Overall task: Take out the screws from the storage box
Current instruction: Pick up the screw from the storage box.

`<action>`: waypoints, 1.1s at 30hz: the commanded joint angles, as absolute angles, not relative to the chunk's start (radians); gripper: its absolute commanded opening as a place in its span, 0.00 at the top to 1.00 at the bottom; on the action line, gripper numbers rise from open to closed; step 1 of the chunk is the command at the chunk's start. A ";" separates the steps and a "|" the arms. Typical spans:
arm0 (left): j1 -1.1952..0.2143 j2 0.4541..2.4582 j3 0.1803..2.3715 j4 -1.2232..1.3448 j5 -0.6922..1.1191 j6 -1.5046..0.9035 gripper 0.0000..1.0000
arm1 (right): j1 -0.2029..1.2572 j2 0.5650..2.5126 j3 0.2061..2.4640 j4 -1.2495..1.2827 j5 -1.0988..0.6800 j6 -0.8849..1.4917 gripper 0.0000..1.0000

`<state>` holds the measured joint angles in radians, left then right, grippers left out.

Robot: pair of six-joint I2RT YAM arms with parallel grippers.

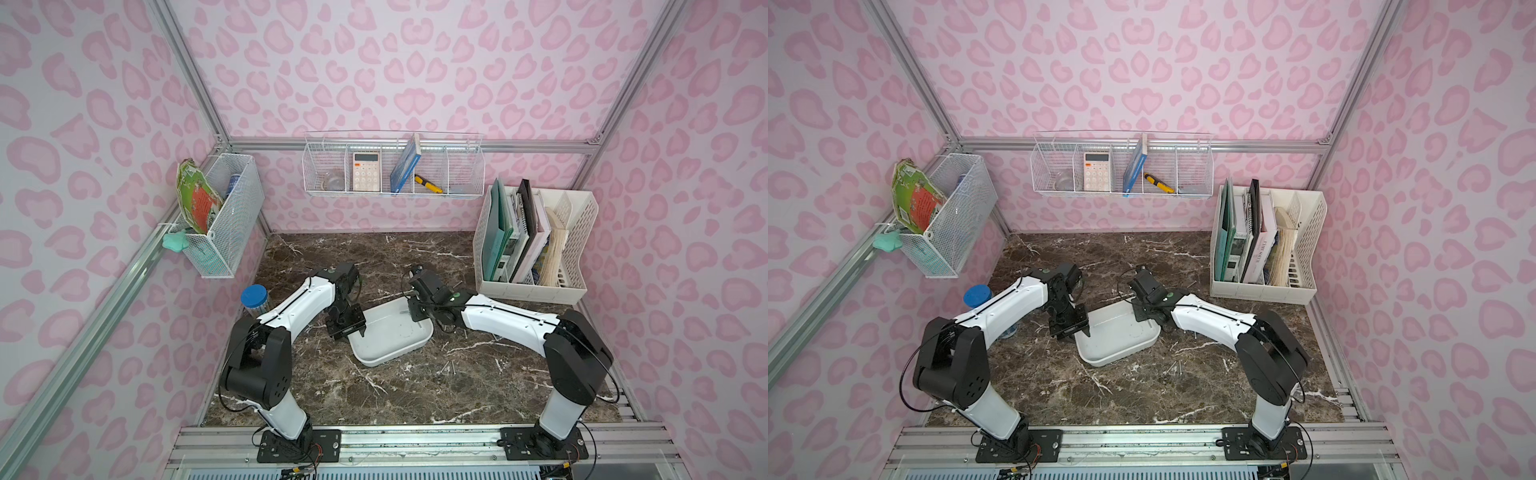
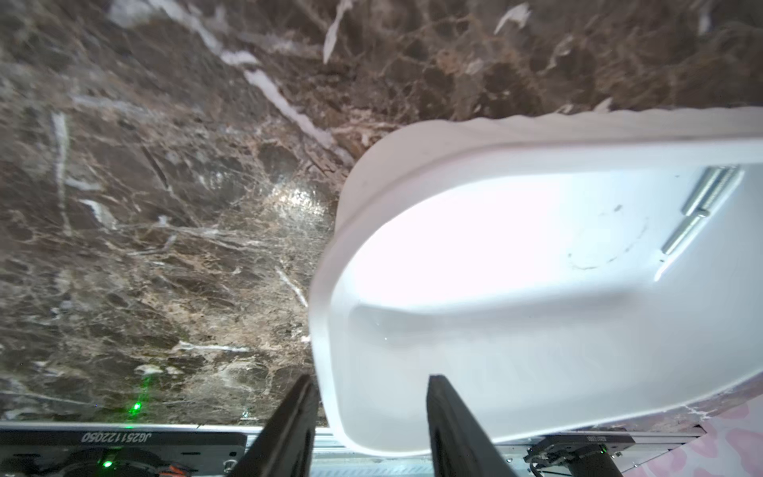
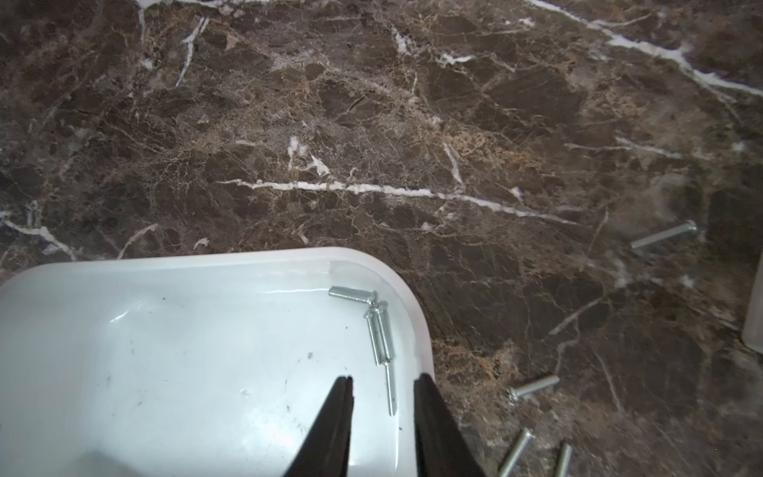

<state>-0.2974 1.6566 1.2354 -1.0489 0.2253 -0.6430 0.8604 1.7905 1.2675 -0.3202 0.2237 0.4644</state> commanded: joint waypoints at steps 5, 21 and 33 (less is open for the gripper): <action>-0.291 1.621 1.281 -1.041 0.101 -0.463 0.42 | 0.865 1.917 1.402 -0.436 0.219 0.424 0.71; -0.291 1.583 1.225 -0.940 0.052 -0.479 0.38 | 0.863 2.078 1.492 -0.521 0.222 0.436 0.73; -0.291 1.585 1.218 -0.921 0.124 -0.474 0.39 | 0.863 2.141 1.497 -0.566 0.193 0.443 0.78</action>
<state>-0.2928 1.5856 1.2186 -0.9218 0.1032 -0.4751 0.8631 2.1201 1.5040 -0.5121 0.2245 0.4351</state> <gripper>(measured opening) 0.608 0.226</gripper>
